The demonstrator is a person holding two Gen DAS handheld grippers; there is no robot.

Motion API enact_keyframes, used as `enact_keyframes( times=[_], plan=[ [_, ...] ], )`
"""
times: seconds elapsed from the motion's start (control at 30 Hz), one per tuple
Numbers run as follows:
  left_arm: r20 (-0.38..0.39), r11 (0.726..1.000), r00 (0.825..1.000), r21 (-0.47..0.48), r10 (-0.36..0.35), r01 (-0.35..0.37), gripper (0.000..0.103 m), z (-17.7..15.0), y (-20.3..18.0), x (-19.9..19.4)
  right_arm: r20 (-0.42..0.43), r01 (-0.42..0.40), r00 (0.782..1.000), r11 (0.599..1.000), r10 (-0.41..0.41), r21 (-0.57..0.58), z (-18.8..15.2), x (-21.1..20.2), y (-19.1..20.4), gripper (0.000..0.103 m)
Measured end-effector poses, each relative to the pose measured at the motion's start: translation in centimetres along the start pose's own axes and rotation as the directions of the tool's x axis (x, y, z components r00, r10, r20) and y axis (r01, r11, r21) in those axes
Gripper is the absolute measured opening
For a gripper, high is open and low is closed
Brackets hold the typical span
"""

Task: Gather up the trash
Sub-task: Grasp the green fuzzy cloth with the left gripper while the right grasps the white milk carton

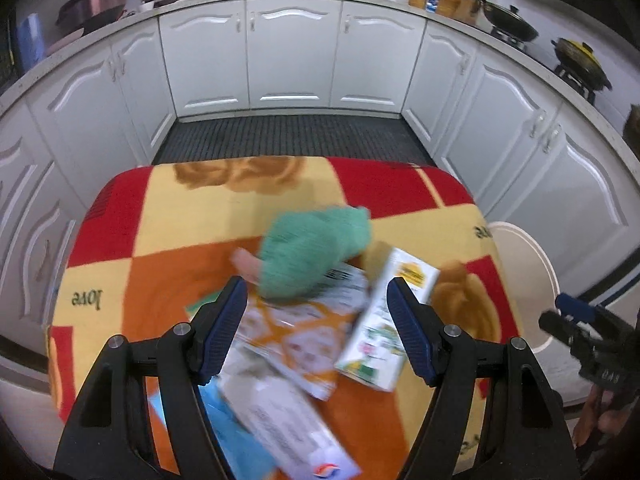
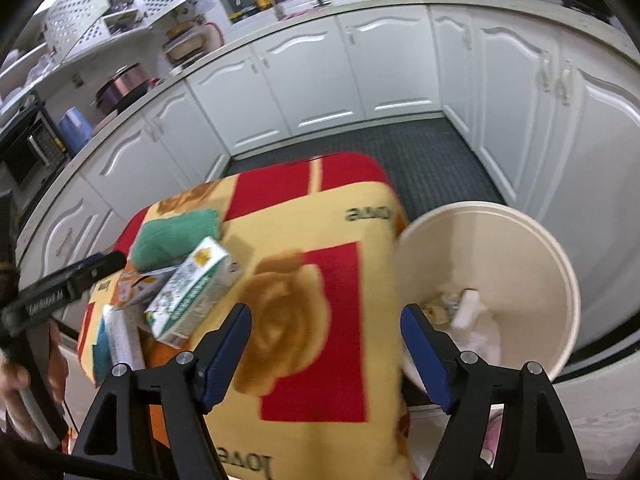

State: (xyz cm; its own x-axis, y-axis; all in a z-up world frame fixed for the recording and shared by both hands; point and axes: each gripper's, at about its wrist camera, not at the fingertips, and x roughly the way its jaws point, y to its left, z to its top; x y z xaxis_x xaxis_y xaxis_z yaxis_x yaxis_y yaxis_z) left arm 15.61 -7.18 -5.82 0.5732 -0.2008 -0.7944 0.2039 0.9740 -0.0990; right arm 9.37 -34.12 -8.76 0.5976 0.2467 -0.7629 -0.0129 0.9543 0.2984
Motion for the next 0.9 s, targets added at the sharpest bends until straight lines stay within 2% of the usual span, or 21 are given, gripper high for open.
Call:
enact_keyframes(
  times=[0.13, 0.33, 0.47, 0.57, 0.6, 0.63, 0.67, 0.9],
  plan=[
    [-0.024, 0.999, 1.000, 0.051, -0.014, 0.015, 0.071, 1.1, 1.3, 1.5, -0.031, -0.018, 0.999, 0.999, 0.017, -0.043, 0.0, 1.6, 2.4, 0.075],
    [-0.128, 0.988, 0.991, 0.148, -0.034, 0.053, 0.071, 2.6, 0.9, 6.2, -0.069, -0.029, 0.997, 0.998, 0.025, -0.058, 0.0, 3.4, 4.1, 0.075],
    [-0.178, 0.972, 0.984, 0.235, 0.018, 0.025, 0.071, 2.8, 0.0, 9.2, -0.081, -0.039, 0.996, 0.998, 0.035, -0.050, 0.3, 4.0, 4.4, 0.075],
    [-0.169, 0.954, 0.982, 0.299, 0.080, -0.026, 0.071, 2.6, -0.8, 10.4, -0.096, -0.052, 0.994, 0.997, 0.048, -0.048, 0.6, 4.7, 5.1, 0.075],
    [-0.160, 0.954, 0.983, 0.297, 0.088, -0.037, 0.066, 2.6, -0.8, 10.5, -0.102, -0.058, 0.993, 0.997, 0.053, -0.047, 0.7, 5.1, 5.4, 0.075],
    [-0.149, 0.959, 0.986, 0.280, 0.074, -0.030, 0.050, 2.6, -0.5, 10.4, -0.109, -0.061, 0.992, 0.997, 0.056, -0.045, 0.9, 5.5, 5.7, 0.075],
    [-0.152, 0.964, 0.986, 0.264, 0.063, -0.021, 0.047, 2.7, -0.1, 10.3, -0.121, -0.069, 0.991, 0.997, 0.064, -0.043, 1.0, 6.0, 6.1, 0.075],
    [-0.085, 0.984, 0.993, 0.167, 0.080, -0.065, 0.043, 3.0, 3.4, 7.6, -0.210, -0.138, 0.968, 0.990, 0.134, -0.004, 2.1, 10.6, 7.8, 0.075]
  ],
)
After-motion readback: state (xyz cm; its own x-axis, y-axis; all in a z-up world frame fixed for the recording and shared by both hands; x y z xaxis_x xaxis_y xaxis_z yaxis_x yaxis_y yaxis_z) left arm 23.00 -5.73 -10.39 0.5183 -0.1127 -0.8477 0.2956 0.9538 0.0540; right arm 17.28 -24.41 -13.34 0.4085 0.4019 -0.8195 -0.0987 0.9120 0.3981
